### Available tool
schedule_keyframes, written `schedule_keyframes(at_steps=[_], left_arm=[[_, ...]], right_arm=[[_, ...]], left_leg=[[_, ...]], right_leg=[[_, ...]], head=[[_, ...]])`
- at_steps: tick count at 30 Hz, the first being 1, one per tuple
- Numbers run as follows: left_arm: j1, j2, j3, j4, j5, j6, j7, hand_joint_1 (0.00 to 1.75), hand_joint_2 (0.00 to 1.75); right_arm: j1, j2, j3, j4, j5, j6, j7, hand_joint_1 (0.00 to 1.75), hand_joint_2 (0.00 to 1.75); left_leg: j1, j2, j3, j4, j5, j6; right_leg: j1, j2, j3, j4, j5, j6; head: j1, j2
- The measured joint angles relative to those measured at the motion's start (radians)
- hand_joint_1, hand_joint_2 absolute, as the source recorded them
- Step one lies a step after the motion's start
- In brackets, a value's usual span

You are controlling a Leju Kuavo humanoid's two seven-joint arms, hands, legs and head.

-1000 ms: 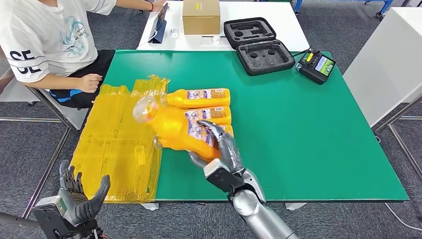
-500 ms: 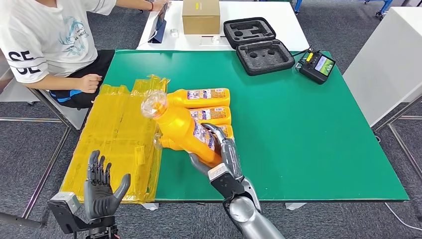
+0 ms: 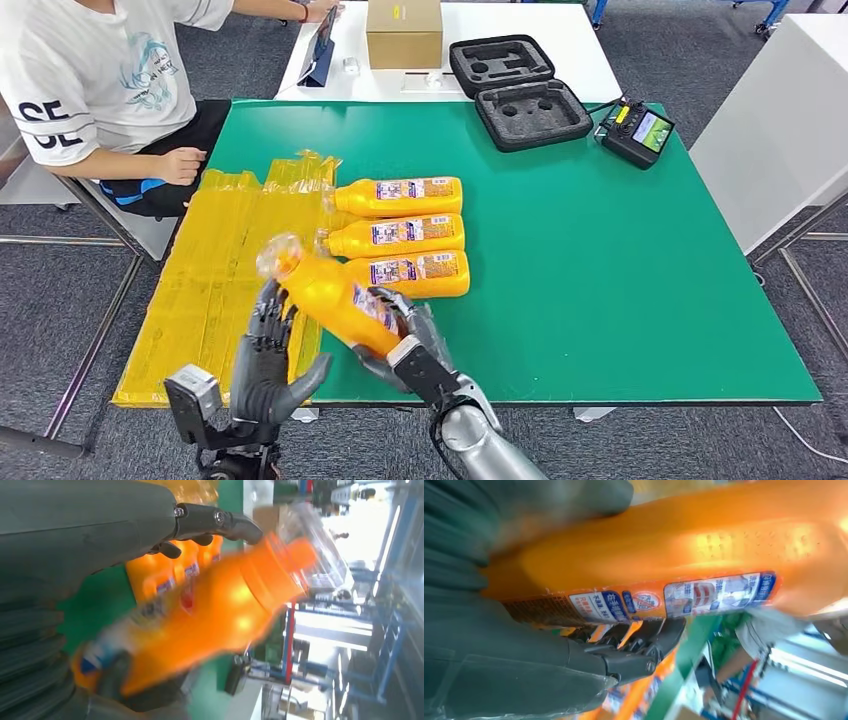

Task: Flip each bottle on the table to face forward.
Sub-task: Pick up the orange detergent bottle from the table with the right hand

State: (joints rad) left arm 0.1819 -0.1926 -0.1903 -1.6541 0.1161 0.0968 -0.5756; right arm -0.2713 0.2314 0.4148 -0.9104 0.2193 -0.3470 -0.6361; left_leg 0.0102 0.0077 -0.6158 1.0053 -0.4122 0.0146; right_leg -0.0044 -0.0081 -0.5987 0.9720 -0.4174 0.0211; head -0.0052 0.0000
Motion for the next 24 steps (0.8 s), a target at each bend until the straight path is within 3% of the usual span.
schedule_keyframes(at_steps=[9, 24], left_arm=[[-0.035, 0.027, -0.038, 0.036, 0.019, 0.002, 0.012, 0.00, 1.75], [-0.040, 0.040, -0.035, 0.064, 0.058, 0.031, 0.016, 0.00, 1.75]], right_arm=[[-0.009, 0.043, 0.067, 0.066, 0.051, 0.017, 0.025, 1.75, 1.75], [-0.010, 0.056, 0.110, 0.079, 0.063, 0.026, 0.032, 1.75, 1.75]], left_leg=[[0.000, 0.000, 0.000, 0.000, 0.000, 0.000], [0.000, 0.000, 0.000, 0.000, 0.000, 0.000]], right_leg=[[0.000, 0.000, -0.001, 0.000, 0.000, 0.000], [0.000, 0.000, 0.000, 0.000, 0.000, 0.000]], head=[[0.000, 0.000], [0.000, 0.000]])
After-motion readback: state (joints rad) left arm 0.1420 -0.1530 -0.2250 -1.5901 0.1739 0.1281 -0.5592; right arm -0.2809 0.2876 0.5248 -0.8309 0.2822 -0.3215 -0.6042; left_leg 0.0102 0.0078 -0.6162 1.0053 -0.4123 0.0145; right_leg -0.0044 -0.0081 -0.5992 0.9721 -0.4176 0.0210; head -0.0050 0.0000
